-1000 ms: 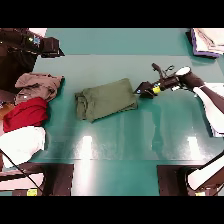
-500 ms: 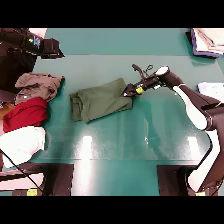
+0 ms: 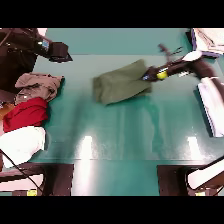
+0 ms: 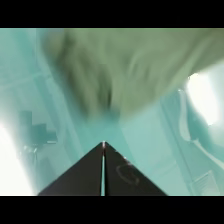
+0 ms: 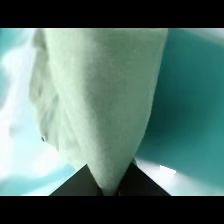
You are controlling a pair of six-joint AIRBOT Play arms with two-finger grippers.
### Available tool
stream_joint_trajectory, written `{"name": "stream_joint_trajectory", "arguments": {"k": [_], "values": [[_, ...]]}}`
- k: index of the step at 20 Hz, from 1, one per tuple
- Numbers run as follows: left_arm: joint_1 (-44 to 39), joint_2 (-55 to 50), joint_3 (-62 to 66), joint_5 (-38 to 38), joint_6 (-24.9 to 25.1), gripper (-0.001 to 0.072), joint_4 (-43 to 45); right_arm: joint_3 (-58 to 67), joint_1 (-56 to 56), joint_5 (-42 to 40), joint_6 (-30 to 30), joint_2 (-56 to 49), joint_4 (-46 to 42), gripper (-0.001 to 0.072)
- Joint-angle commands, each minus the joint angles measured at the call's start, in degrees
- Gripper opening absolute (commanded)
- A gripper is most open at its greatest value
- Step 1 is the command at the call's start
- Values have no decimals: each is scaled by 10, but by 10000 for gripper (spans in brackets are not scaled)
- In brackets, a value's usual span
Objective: Fold the shirts.
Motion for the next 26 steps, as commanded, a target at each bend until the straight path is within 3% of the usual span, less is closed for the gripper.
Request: {"name": "stream_joint_trajectory", "arguments": {"k": [1, 8, 12, 15, 19, 26], "values": [[-43, 0, 0, 35, 1, 25, 0, 1, -132, -39, 89, 89, -124, 17], [-104, -4, 0, 120, 0, 25, 0, 1, -376, -83, 113, 115, -127, 17], [-108, -10, 0, 124, 0, 25, -2, 1, -417, -106, 110, 104, -71, 17], [-108, -13, 0, 124, 0, 25, -2, 1, -421, -122, 91, 129, -76, 17], [-108, -13, 0, 108, 1, 25, -2, 1, -426, -84, 73, 193, -76, 17], [-108, -13, 0, 57, 31, 25, 3, 1, -426, 55, 102, 245, -273, 17]]}}
